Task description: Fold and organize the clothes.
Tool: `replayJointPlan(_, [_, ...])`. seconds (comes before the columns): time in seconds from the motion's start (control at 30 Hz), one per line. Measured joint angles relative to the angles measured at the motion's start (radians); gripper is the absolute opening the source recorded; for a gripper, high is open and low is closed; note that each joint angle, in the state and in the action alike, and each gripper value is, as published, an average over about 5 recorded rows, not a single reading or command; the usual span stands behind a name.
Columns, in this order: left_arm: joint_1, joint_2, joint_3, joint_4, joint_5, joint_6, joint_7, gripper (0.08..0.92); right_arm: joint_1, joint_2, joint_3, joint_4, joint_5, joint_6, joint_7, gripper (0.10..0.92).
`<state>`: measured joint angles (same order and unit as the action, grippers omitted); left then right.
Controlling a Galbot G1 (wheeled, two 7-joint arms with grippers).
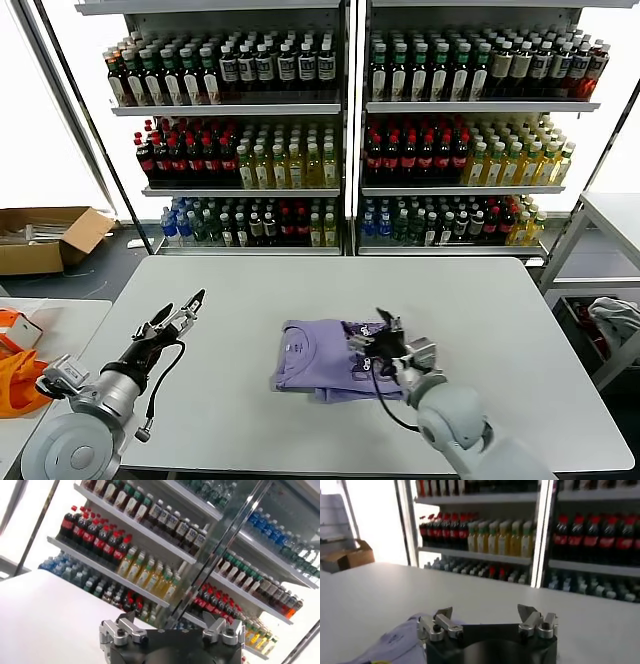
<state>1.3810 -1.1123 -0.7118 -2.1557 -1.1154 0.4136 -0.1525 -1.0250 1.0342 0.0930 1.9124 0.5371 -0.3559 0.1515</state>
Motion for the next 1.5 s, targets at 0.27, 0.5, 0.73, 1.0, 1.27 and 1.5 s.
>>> replayJointPlan(0.27, [0.026, -0.010, -0.002, 0.013, 0.085, -0.020, 0.058, 0.822, -0.210, -0.016, 0.282, 0.089, -0.020, 0.140, -0.081, 0.823])
replayJointPlan(0.5, [0.054, -0.028, -0.015, 0.013, 0.168, -0.045, 0.108, 0.823, -0.380, 0.013, 0.453, 0.118, -0.026, 0.250, -0.133, 0.823])
replayJointPlan(0.73, [0.086, -0.041, -0.035, 0.029, 0.257, -0.076, 0.159, 0.823, -0.499, 0.044, 0.572, 0.127, -0.015, 0.324, -0.174, 0.823])
replayJointPlan(1.0, [0.125, -0.084, -0.080, 0.046, 0.460, -0.165, 0.287, 0.823, -0.587, 0.079, 0.639, 0.128, -0.036, 0.388, -0.225, 0.823])
replayJointPlan(1.27, [0.166, -0.152, -0.144, 0.040, 0.659, -0.269, 0.415, 0.823, -0.643, 0.108, 0.650, 0.143, -0.068, 0.420, -0.287, 0.823])
replayJointPlan(1.5, [0.188, -0.194, -0.183, 0.052, 0.748, -0.335, 0.486, 0.822, -0.673, 0.120, 0.664, 0.147, -0.081, 0.446, -0.316, 0.823])
